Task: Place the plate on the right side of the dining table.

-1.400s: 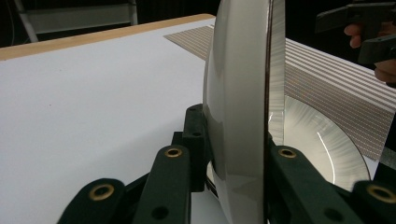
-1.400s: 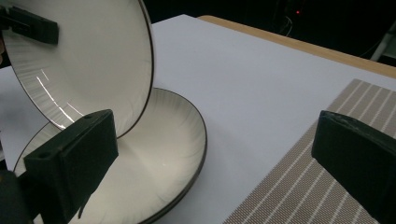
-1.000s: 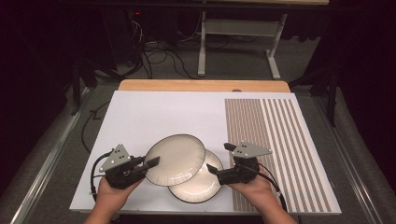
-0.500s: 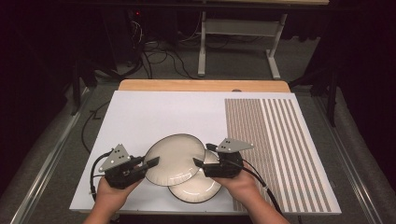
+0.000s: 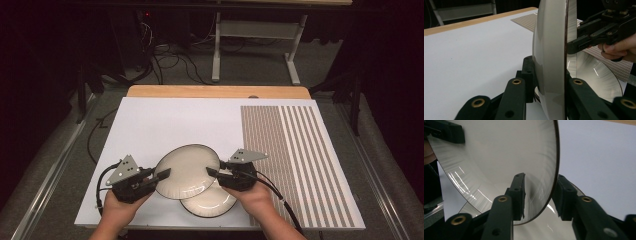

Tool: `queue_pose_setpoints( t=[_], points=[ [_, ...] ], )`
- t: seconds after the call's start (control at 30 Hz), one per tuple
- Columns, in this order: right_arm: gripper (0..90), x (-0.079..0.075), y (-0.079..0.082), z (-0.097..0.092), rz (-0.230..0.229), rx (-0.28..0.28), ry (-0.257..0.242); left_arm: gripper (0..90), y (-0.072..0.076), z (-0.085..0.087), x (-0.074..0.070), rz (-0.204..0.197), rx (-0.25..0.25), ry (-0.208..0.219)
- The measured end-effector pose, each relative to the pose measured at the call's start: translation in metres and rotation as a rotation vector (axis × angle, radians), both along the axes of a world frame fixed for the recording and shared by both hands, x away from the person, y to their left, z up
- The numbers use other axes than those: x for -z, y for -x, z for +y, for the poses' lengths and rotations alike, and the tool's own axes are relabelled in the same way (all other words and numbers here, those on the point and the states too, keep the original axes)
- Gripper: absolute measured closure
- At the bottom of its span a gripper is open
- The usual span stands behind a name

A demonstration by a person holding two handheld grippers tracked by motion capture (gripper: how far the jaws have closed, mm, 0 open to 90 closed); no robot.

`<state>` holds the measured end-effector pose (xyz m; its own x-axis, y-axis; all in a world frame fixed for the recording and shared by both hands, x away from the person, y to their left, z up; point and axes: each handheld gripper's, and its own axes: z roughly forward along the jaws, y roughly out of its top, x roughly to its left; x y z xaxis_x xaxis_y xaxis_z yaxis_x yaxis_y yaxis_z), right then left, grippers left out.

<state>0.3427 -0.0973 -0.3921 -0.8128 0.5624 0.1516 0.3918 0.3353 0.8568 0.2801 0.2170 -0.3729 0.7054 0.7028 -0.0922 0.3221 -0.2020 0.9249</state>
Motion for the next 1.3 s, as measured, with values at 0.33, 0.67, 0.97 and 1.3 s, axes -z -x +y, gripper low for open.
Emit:
queue_pose_setpoints(
  t=[0.33, 0.67, 0.97, 1.3],
  points=[
    [79.4, 0.004, -0.004, -0.003, 0.063, -0.009, -0.049, 76.3, -0.001, 0.001, 0.003, 0.007, 0.001, 0.028],
    [83.0, 0.001, -0.004, -0.008, 0.087, -0.018, -0.07, 77.6, -0.004, 0.005, 0.004, 0.063, 0.005, 0.091],
    [85.6, -0.003, -0.001, -0.016, 0.095, -0.025, -0.106, 77.6, -0.002, 0.001, 0.001, 0.054, -0.001, 0.08],
    [85.4, -0.021, -0.001, -0.038, 0.05, 0.014, -0.122, 77.2, -0.013, -0.025, -0.017, 0.023, 0.014, 0.063]
  ],
)
